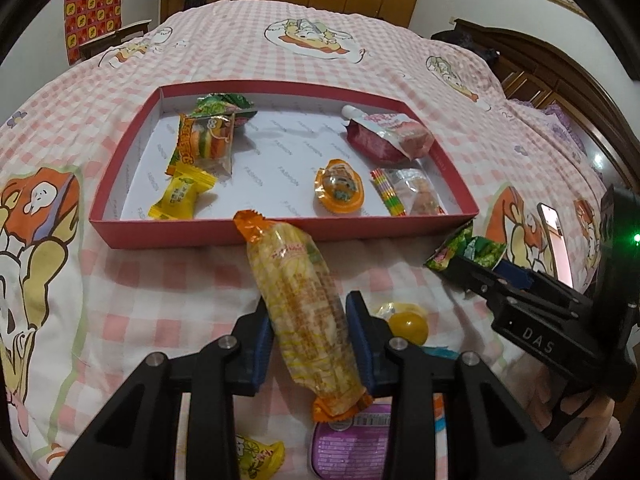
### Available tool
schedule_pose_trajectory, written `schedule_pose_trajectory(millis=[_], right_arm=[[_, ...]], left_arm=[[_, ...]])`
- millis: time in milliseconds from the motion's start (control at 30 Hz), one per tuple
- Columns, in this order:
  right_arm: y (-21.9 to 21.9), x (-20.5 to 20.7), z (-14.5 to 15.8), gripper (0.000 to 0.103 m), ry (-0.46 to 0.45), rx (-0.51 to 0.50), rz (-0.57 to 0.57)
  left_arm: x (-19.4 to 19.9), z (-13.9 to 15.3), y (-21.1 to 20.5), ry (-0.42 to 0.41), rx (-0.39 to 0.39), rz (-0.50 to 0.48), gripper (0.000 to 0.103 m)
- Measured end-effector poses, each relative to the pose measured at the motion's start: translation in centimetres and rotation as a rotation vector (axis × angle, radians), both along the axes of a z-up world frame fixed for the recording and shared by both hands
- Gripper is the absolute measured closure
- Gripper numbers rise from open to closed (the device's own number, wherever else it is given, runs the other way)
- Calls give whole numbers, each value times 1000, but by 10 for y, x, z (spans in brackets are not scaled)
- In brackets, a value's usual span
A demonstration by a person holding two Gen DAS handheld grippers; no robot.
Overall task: Organize snacks
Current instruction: 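Grasp the long rice-cracker bag with the left tool while the right tool grasps the green pea bag, then carry the rice-cracker bag in the left tool while the right tool carries the green bag into the tray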
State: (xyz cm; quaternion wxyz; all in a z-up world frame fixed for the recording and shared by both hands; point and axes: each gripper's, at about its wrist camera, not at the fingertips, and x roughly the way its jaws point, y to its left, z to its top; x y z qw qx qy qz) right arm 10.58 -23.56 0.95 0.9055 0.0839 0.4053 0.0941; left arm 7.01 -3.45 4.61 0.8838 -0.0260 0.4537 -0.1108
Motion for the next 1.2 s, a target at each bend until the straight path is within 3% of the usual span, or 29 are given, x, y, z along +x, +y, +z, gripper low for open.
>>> schedule_pose_trajectory(millis=[267,433,900,1200], right_arm=[[-7,-5,2,58,0,52,-33],[-7,-14,12,74,-19,84,-37],[22,-33,38,75,-84,60,54],[37,-26,61,75,-116,27,110]], left_arm=[[-6,8,2,-29,-5,-2,67],[-8,15,6,-47,-16,3,67],[-16,34,24,-103,-35,35,67],[-1,53,30,-153,-37,35,67]])
